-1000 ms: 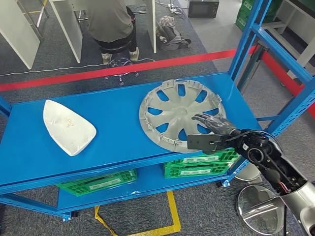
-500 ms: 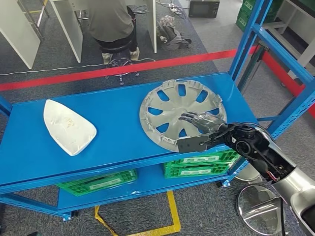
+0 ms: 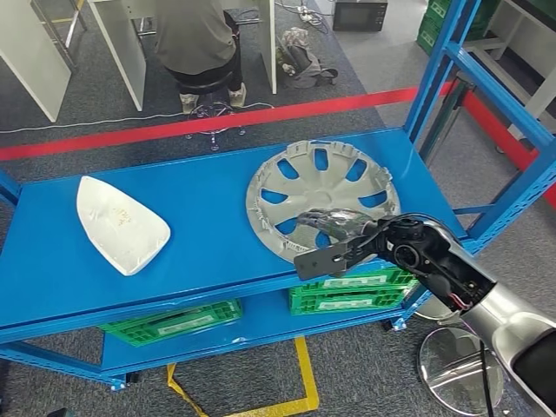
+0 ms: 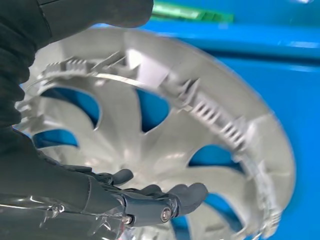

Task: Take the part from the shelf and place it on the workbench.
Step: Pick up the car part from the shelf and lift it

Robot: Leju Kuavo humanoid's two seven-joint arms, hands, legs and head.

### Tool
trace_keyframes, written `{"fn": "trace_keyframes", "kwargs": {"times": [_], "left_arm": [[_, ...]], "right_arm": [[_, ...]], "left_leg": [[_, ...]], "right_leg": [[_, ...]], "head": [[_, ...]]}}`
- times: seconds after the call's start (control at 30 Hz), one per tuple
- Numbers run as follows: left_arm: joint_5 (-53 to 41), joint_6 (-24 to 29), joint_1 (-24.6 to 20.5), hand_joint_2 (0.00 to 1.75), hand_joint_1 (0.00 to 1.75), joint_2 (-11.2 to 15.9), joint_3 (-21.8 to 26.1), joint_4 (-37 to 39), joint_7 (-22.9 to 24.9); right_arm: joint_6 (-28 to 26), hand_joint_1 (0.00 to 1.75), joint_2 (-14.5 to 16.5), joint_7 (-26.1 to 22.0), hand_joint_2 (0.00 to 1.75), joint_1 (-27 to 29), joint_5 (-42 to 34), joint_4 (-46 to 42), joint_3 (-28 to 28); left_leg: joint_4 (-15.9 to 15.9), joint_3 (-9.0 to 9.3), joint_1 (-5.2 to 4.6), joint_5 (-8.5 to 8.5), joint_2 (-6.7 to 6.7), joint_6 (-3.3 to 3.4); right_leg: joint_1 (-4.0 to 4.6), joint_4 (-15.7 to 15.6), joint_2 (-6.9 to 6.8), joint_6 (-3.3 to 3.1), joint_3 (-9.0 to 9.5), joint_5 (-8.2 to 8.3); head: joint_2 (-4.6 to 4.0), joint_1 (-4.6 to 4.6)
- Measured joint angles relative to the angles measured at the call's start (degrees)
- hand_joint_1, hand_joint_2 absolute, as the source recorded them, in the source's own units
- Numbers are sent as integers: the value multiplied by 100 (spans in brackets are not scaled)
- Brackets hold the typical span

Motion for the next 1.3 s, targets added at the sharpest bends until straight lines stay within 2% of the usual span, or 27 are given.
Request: {"fn": "trace_keyframes", "kwargs": {"times": [0.2, 0.47, 1.03, 1.3], "left_arm": [[9, 5, 14, 0, 0, 15, 19, 0, -1], [-22, 33, 13, 0, 0, 25, 19, 0, -1], [-46, 39, 11, 0, 0, 24, 21, 0, -3], [-63, 51, 13, 0, 0, 25, 22, 0, 3]], "right_arm": [[167, 0, 36, 565, 175, 1, -291, -285, 166], [252, 0, 36, 991, 175, 77, -349, -746, 241], [270, 0, 34, 1135, 175, 180, -254, -1089, 275], [241, 0, -69, 1242, 175, 427, -175, -1082, 271]], "left_leg": [[0, 1, 0, 0, 1, 0], [1, 3, 0, 0, 2, 0], [1, 5, 0, 0, 4, 0], [1, 5, 0, 0, 3, 0]], "right_leg": [[0, 0, 2, 0, -2, 0], [0, -1, 3, 0, -2, 0], [0, -1, 4, 0, -2, 0], [-1, -2, 4, 0, -2, 0]], "head": [[0, -2], [0, -1], [0, -1], [0, 0]]}}
